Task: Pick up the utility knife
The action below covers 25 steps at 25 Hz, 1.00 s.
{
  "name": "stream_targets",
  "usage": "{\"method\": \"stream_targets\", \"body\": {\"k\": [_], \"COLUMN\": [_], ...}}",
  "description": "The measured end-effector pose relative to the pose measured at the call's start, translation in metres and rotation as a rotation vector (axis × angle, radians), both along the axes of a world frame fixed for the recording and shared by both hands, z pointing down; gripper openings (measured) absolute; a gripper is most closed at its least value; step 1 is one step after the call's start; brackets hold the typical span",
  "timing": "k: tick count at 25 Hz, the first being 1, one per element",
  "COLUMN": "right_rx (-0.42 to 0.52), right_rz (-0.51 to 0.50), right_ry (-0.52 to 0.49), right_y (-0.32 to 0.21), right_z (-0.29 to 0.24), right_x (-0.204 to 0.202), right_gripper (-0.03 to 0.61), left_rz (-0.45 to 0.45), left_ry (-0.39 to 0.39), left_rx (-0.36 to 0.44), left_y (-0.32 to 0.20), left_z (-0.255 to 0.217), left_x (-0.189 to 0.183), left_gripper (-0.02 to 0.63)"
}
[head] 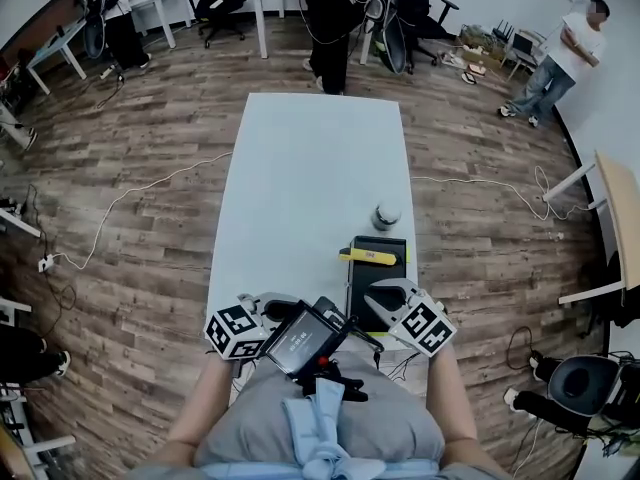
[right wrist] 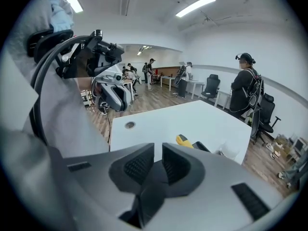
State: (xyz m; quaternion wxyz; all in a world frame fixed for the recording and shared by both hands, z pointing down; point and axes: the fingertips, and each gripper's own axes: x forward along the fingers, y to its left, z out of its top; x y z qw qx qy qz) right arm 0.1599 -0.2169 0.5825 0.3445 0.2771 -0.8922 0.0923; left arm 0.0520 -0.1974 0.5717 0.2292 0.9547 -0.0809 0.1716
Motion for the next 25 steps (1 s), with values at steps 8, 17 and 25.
{"method": "stream_targets", "body": {"k": [8, 17, 25], "right_rx": [-0.002, -0.005, -0.006], "right_rz": [0.004, -0.022, -0.018], "right_ry": [0.03, 0.098, 0.125], "right_y": [-0.019, -0.034, -0.044], "right_z": [0.009, 0.021, 0.028], "right_x": [0.006, 0.01, 0.009], "right_gripper": [0.032, 0.032, 0.034], "left_rz": [-0.015, -0.013, -0.017], "left_ry": [-0.007, -0.007, -0.008], "left_rx": [-0.018, -0.026, -0.036], "left_y": [-0.006, -0.013, -0.018], "left_z": [0.004, 0.004, 0.006], "left_x": [-0.006, -0.008, -0.014], "left_gripper": [0.032, 0.032, 0.032]}}
